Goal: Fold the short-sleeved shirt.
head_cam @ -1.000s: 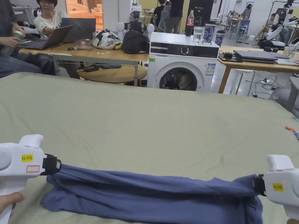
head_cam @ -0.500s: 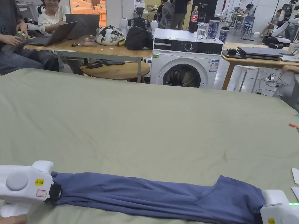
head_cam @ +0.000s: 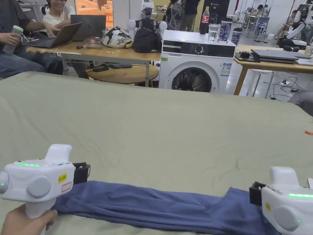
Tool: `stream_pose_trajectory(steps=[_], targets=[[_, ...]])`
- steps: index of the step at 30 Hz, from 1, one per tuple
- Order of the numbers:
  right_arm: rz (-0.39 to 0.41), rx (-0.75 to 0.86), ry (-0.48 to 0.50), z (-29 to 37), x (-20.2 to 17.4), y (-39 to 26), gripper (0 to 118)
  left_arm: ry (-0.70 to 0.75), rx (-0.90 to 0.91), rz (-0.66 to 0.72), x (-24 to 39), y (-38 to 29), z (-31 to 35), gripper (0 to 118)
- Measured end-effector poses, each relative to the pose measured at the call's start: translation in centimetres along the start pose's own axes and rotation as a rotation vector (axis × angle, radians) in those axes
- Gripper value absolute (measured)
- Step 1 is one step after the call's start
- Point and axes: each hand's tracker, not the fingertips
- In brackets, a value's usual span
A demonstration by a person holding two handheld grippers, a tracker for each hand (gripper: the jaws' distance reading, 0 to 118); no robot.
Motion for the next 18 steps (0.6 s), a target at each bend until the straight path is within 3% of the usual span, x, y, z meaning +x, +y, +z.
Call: stream_pose_trajectory(steps=[6, 8, 10, 12, 14, 18], targets=[[-0.099, 0.352, 0.049, 1.9, -5.0, 1.0, 61, 0.026, 0.298, -0.029, 3.3, 0.6, 0.9, 44], [-0.096, 0.434, 0.062, 2.5, -6.7, 1.2, 60, 0.039, 0.385, -0.031, 4.2, 0.7, 1.6, 44], [-0.068, 0.493, 0.051, 3.1, -8.6, 1.5, 47, 0.038, 0.432, -0.044, 4.9, 1.0, 2.0, 38], [-0.081, 0.534, 0.063, 3.5, -9.8, 1.9, 4, 0.115, 0.466, -0.075, 5.7, 1.1, 2.2, 4], [-0.103, 0.543, 0.046, 3.8, -10.7, 2.3, 0, 0.184, 0.49, -0.083, 6.0, 1.2, 2.4, 0], [-0.118, 0.544, 0.077, 4.0, -11.4, 3.2, 0, 0.158, 0.466, -0.087, 5.3, 1.9, 3.3, 0]])
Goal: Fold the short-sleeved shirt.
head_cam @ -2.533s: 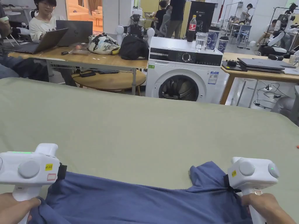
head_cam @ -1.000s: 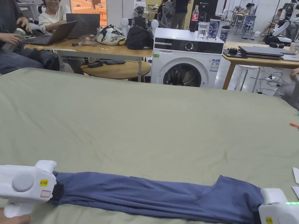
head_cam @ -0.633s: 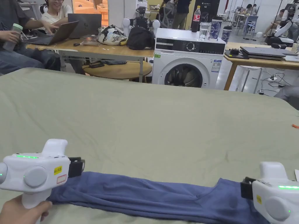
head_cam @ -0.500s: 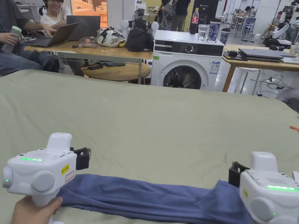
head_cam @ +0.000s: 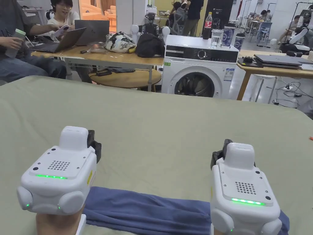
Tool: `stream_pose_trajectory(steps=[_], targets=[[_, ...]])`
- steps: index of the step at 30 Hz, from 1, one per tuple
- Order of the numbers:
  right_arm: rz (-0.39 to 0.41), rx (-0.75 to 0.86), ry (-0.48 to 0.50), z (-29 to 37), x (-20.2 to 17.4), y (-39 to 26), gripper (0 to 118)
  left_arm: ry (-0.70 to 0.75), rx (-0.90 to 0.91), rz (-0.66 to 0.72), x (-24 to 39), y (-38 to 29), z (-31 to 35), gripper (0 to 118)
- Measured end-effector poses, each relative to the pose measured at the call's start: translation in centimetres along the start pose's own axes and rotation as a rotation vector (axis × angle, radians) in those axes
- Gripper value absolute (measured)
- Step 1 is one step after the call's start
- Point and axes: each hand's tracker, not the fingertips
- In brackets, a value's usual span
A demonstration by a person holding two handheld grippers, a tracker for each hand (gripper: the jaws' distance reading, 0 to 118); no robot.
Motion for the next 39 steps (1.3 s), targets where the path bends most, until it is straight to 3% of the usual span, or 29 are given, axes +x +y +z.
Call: stream_pose_trajectory(steps=[5, 10, 12, 13, 14, 15, 24, 28, 31, 33, 34, 35, 37, 39], targets=[[-0.04, -0.054, 0.029, -0.6, -0.5, 0.2, 0, -0.075, -0.204, 0.016, -4.2, 0.6, -0.9, 0], [-0.007, -0.098, 0.067, -1.2, -1.6, -0.6, 0, -0.229, -0.518, 0.163, -10.7, -1.4, -3.5, 0], [0.004, -0.112, 0.089, -1.4, -2.1, -1.3, 0, -0.288, -0.622, 0.293, -13.4, -2.7, -4.3, 17], [0.012, -0.118, 0.092, -1.4, -2.3, -1.5, 0, -0.315, -0.667, 0.338, -14.5, -3.4, -4.7, 35], [0.019, -0.125, 0.098, -1.5, -2.6, -1.7, 0, -0.341, -0.7, 0.393, -15.8, -4.1, -5.3, 64], [0.023, -0.131, 0.106, -1.6, -2.7, -2.0, 0, -0.362, -0.752, 0.431, -16.8, -4.8, -5.9, 75], [0.052, -0.187, 0.133, -2.0, -3.3, -3.6, 0, -0.54, -1.03, 0.746, -21.5, -11.5, -9.0, 75], [0.053, -0.199, 0.133, -2.1, -3.3, -3.9, 0, -0.679, -0.943, 0.977, -20.8, -13.7, -9.3, 75], [0.037, -0.209, 0.129, -2.2, -3.0, -4.1, 0, -0.72, -0.956, 1.064, -19.4, -15.0, -10.1, 74], [0.03, -0.217, 0.127, -2.4, -2.8, -4.2, 0, -0.747, -0.925, 1.058, -18.8, -15.2, -10.5, 63], [0.028, -0.22, 0.126, -2.4, -2.7, -4.3, 0, -0.736, -0.92, 1.032, -18.4, -15.2, -10.6, 46], [0.028, -0.221, 0.125, -2.4, -2.6, -4.3, 0, -0.695, -0.927, 0.989, -18.2, -15.1, -10.7, 16], [0.03, -0.225, 0.121, -2.5, -2.3, -4.5, 0, -0.59, -0.974, 0.903, -17.9, -15.3, -10.7, 9], [0.029, -0.229, 0.116, -2.5, -1.9, -4.5, 0, -0.63, -0.917, 0.959, -18.0, -15.0, -10.1, 7]])
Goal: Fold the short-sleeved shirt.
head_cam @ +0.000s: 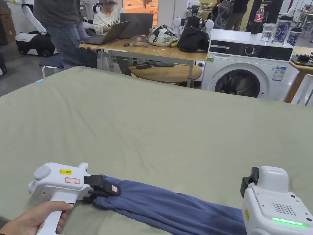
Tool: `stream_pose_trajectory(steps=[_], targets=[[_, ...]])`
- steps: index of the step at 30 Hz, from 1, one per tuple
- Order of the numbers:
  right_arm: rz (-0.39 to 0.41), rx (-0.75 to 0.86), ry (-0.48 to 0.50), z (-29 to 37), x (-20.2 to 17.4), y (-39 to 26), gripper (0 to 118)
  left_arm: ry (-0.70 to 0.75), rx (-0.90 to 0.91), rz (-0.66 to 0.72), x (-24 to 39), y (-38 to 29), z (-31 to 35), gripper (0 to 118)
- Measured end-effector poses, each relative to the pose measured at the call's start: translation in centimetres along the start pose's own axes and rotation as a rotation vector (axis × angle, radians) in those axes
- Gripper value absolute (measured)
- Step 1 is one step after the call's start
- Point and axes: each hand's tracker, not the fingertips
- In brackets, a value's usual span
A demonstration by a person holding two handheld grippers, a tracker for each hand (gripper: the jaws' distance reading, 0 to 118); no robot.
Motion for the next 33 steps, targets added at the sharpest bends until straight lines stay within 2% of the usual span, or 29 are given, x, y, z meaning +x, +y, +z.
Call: stream_pose_trajectory(steps=[2, 6, 9, 12, 16, 19, 22, 29, 33], targets=[[-0.004, -0.006, -0.005, -0.1, 0.3, 0.0, 0, 0.05, 0.015, -0.057, 0.9, -0.4, 0.3, 6], [-0.009, -0.017, -0.005, -0.4, 0.7, -0.2, 0, -0.027, 0.075, -0.007, 2.0, -0.4, 2.3, 5], [-0.005, -0.018, 0.0, -0.5, 0.7, -0.2, 0, 0.002, 0.089, -0.084, 4.8, -0.9, 4.2, 5], [-0.006, -0.021, 0.009, -0.7, 0.6, -0.1, 0, -0.006, 0.134, -0.058, 5.7, -0.9, 7.2, 5], [-0.01, -0.023, 0.024, -0.9, 0.1, -0.1, 0, 0.103, 0.181, -0.092, 6.9, -0.7, 10.0, 5], [-0.013, -0.022, 0.038, -0.9, -0.3, 0.0, 0, 0.207, 0.167, -0.13, 7.7, -0.3, 10.3, 5], [-0.026, -0.023, 0.058, -0.6, -0.6, 0.2, 0, 0.241, 0.147, -0.145, 9.5, -0.4, 9.5, 5], [-0.016, -0.007, 0.063, 0.1, -0.4, 0.7, 0, -0.021, 0.05, -0.179, 15.4, -1.6, 5.8, 5], [-0.023, -0.007, 0.056, 0.4, 0.1, 0.7, 0, 0.0, -0.024, -0.219, 18.6, -3.2, 1.0, 5]])
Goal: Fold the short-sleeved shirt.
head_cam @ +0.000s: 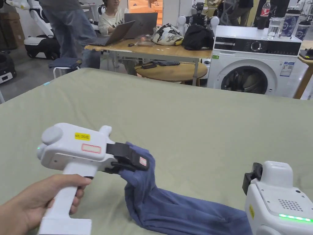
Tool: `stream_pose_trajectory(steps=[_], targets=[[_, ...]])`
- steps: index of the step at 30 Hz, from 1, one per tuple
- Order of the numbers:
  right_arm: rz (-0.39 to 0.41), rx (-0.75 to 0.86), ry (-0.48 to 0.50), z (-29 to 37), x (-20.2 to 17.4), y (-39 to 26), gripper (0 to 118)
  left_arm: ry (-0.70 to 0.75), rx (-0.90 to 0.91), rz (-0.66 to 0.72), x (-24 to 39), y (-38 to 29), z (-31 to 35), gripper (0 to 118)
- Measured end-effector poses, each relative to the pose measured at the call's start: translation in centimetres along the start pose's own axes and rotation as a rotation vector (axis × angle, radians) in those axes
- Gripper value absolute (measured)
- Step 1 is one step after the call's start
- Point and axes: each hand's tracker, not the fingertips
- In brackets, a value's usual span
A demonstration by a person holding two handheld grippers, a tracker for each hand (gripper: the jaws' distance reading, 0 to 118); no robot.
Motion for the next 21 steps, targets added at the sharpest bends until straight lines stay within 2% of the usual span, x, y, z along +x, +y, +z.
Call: stream_pose_trajectory(steps=[3, 10, 15, 16, 18, 20, 21], targets=[[-0.002, -0.004, -0.007, 0.2, 0.4, -0.2, 0, 0.07, -0.032, -0.031, 1.3, -0.4, -4.5, 5], [0.004, -0.03, -0.033, 0.4, 1.6, -1.0, 0, 0.38, -0.183, -0.126, 0.1, -2.2, -14.6, 5], [-0.009, -0.047, -0.046, 0.8, 2.3, -1.3, 0, 0.35, -0.168, -0.052, -1.0, -3.4, -16.8, 5], [-0.01, -0.048, -0.048, 0.8, 2.3, -1.4, 0, 0.355, -0.163, -0.062, -0.7, -3.7, -16.9, 8], [-0.009, -0.051, -0.046, 0.9, 2.3, -1.4, 0, 0.337, -0.154, -0.071, -0.7, -3.7, -16.6, 23], [-0.005, -0.053, -0.043, 0.9, 2.2, -1.5, 0, 0.28, -0.151, -0.057, -0.1, -3.7, -16.0, 50], [-0.002, -0.053, -0.04, 1.0, 2.2, -1.5, 0, 0.263, -0.149, -0.058, 0.2, -3.7, -15.6, 57]])
